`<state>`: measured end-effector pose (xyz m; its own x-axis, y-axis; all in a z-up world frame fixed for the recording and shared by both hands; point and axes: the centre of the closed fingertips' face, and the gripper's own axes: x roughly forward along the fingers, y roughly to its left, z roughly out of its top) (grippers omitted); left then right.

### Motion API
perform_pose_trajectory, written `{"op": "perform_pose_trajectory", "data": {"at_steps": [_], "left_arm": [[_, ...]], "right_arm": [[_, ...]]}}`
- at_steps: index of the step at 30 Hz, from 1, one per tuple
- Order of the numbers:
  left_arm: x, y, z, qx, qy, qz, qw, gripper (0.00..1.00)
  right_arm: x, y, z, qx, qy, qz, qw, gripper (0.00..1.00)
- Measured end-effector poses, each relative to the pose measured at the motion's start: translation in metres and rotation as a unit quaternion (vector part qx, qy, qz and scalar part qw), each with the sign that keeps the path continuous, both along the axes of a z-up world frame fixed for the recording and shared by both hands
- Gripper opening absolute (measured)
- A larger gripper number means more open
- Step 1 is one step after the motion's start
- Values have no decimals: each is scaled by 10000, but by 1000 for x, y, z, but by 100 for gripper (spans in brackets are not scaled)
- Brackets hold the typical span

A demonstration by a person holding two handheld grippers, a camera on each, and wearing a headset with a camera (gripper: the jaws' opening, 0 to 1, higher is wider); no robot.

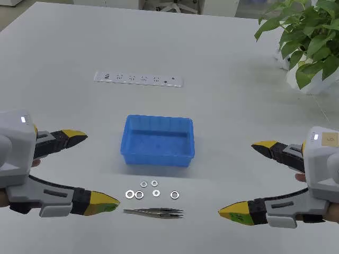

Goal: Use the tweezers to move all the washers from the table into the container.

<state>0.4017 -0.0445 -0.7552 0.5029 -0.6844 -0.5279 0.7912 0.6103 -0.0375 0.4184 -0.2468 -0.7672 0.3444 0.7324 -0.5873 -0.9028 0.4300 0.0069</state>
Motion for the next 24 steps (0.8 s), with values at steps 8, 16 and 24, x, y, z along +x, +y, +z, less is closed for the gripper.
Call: {"op": "perform_pose_trajectory", "data": {"at_steps": [8,16,24], "left_arm": [[0,0,1,-7,-27,2,10000,99],[0,1,2,-5,-44,13,10000,99],[1,0,3,-9,-67,4,10000,99]], "right_arm": [[0,1,1,14,-16,7,10000,100],[1,0,2,20,-30,-6,10000,100],[1,-1,3,25,-47,-12,10000,100]]}}
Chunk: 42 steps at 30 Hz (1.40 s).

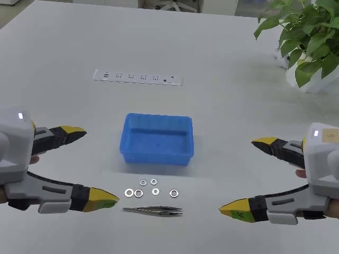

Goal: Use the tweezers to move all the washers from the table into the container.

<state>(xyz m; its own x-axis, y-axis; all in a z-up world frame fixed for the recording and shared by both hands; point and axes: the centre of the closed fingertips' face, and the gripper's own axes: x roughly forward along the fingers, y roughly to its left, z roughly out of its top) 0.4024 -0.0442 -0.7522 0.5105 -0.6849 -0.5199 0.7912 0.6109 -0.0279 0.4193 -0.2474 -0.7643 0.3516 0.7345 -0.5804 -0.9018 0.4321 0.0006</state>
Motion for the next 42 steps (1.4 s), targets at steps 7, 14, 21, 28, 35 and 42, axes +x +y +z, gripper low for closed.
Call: {"op": "perform_pose_trajectory", "data": {"at_steps": [7,14,21,28,35,42], "left_arm": [[-1,-1,0,14,7,-21,10000,99],[-1,-4,0,11,-29,-80,10000,99],[-1,-4,0,25,-38,-95,9999,99],[-1,-3,1,28,-59,-80,9999,99],[0,-2,1,36,-87,-83,9999,99],[0,-1,1,55,-93,-77,9999,99]], "right_arm": [[0,-1,0,-11,2,-5,10000,100],[0,0,0,-21,-12,8,10000,100],[0,0,0,-23,-27,8,10000,100],[1,1,2,-9,-47,-5,10000,100],[4,2,4,4,-91,0,10000,100],[4,3,3,-5,-111,9,9999,100]]}}
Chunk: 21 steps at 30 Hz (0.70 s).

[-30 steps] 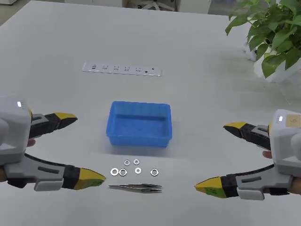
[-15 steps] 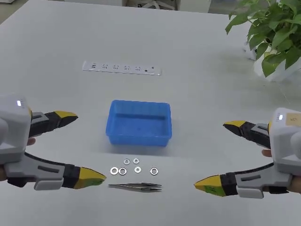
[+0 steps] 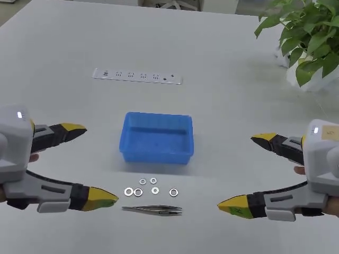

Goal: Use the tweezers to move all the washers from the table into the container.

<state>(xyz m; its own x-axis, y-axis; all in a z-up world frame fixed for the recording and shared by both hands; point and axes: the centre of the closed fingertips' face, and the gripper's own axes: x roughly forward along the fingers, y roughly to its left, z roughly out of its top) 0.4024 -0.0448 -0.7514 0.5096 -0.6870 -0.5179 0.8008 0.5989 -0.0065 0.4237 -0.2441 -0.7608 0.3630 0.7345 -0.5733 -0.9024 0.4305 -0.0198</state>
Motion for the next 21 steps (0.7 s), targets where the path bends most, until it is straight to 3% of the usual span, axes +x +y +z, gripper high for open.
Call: {"op": "perform_pose_trajectory", "data": {"at_steps": [21], "left_arm": [[-1,0,-4,120,-30,-102,9999,97]], "right_arm": [[1,2,0,-34,-40,89,9999,99]]}}
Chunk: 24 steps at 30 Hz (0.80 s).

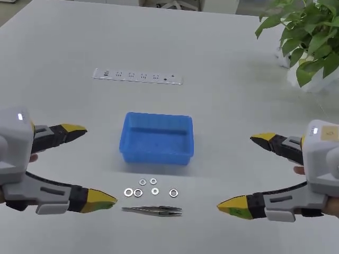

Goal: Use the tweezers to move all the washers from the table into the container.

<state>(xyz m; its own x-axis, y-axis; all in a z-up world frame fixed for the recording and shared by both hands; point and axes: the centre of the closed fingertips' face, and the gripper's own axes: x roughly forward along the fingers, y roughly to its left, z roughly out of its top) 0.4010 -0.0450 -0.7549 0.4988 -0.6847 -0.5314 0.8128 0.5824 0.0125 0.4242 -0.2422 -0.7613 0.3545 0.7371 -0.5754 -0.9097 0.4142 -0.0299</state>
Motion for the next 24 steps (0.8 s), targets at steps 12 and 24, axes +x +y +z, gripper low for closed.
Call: {"op": "perform_pose_trajectory", "data": {"at_steps": [12,24], "left_arm": [[-9,-8,-18,216,127,-236,9994,91],[-18,-14,-42,459,240,-553,9971,82]], "right_arm": [[-2,7,-12,-252,-44,288,9993,95],[-12,22,-28,-438,-46,664,9968,87]]}}
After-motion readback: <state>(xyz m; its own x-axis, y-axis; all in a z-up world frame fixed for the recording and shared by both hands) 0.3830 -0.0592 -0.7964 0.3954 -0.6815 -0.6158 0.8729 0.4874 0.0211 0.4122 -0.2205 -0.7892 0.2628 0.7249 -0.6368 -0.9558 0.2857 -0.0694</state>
